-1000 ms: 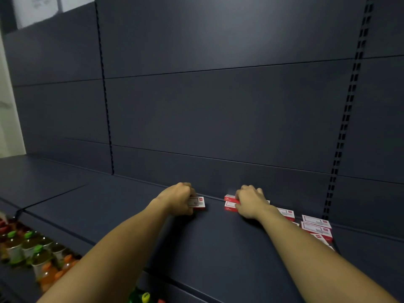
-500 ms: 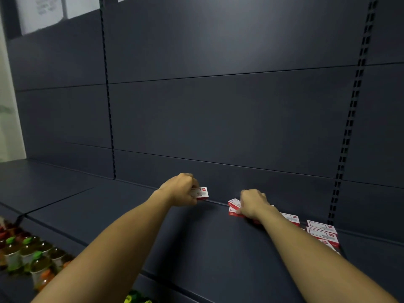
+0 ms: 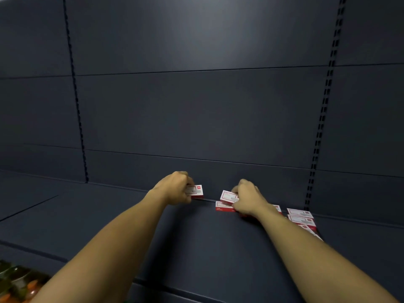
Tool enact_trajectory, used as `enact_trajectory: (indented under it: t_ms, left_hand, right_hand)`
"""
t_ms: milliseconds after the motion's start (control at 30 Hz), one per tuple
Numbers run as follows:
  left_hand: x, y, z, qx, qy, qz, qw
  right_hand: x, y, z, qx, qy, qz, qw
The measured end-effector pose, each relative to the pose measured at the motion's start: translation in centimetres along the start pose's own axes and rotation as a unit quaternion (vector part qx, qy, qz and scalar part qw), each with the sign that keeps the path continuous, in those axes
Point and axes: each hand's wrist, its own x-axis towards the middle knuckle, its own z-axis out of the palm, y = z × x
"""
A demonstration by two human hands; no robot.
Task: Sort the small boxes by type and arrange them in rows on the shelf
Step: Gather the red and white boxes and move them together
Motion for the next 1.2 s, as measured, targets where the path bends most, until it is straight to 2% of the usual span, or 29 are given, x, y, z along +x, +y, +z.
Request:
enact_trajectory:
  t_ms: [167, 400, 733, 1200]
  left_hand:
    - [1.4, 1.8, 1.2, -0.01, 0.019, 0.022, 1.0]
    - [3.8, 7.4, 2.4, -0.031, 0.02, 0.069, 0.997]
    - [5.0, 20.8, 3.4, -0.024, 0.008, 0.181, 0.983]
    - [0.7, 41.8, 2.0, 0.036, 0.015, 0.259, 0.965]
  right_hand:
    - [-1.7, 2.2, -1.0, 0.003, 0.057, -0.017, 0.998]
    - [-5.9, 7.0, -3.4, -0.037, 0.076, 0.034, 0.996]
    - [-15.3, 14.4, -9.3, -0.07, 0.081, 0.112, 0.988]
    - [-32.8, 27.0, -17.9, -0.121, 0.086, 0.213, 0.966]
